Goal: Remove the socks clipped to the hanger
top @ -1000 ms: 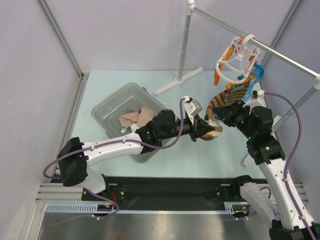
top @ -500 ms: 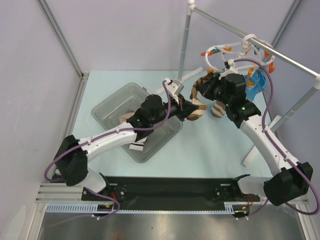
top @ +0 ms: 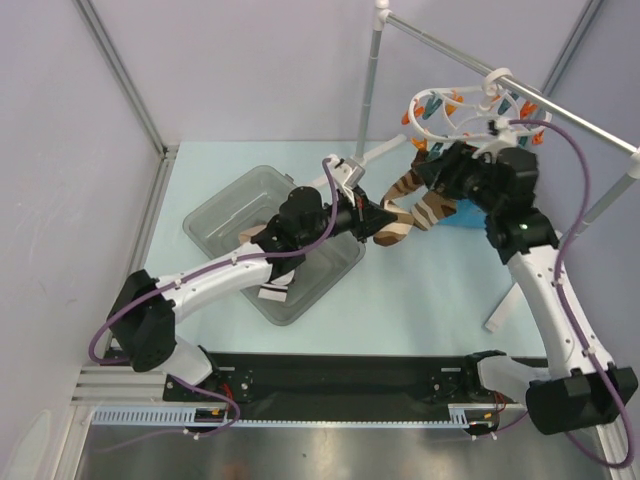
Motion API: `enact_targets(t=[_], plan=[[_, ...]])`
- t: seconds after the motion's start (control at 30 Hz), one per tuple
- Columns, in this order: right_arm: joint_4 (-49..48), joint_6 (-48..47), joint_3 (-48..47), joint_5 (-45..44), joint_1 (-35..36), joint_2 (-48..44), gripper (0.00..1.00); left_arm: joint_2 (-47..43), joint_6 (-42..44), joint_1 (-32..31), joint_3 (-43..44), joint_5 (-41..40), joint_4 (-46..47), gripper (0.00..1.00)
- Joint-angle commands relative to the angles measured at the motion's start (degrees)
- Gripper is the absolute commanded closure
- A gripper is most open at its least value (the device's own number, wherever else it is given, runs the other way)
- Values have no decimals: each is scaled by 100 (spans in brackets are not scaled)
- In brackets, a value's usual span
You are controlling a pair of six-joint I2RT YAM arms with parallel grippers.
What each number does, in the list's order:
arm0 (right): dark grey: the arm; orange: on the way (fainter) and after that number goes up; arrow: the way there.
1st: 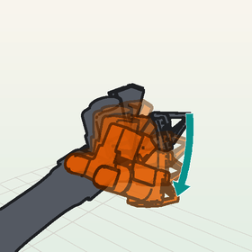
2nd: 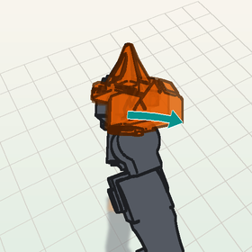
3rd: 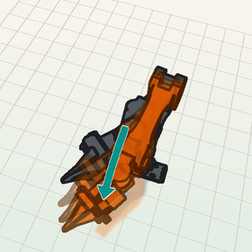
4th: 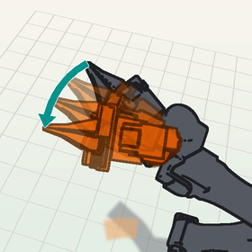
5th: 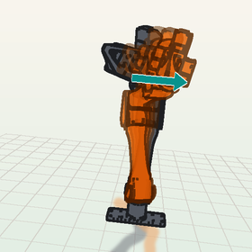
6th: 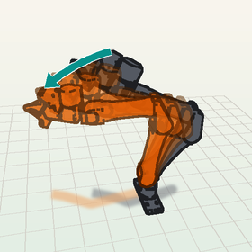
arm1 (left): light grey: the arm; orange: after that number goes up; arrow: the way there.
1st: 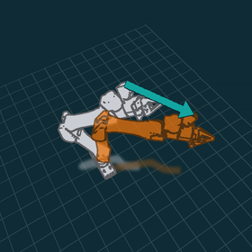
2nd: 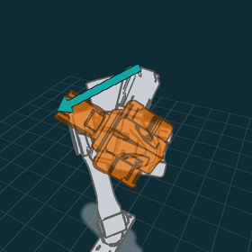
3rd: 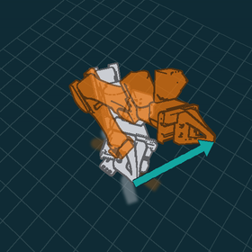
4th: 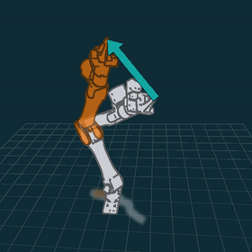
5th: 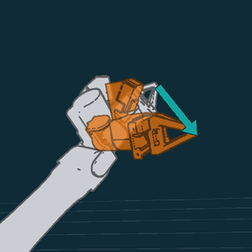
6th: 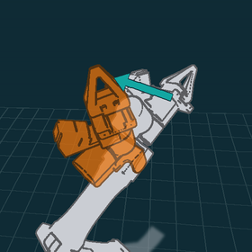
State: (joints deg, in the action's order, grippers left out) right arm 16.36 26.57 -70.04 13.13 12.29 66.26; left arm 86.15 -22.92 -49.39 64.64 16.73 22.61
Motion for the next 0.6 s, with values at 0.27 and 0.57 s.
enact_targets(t=[0.27,0.57], plan=[[-404,-311,-141,2203,-1555,-342,27,-151,-774,587,365,585,-134,100],[-898,-468,-194,2203,-1247,-175,30,-134,-951,798,505,831,-398,100]])
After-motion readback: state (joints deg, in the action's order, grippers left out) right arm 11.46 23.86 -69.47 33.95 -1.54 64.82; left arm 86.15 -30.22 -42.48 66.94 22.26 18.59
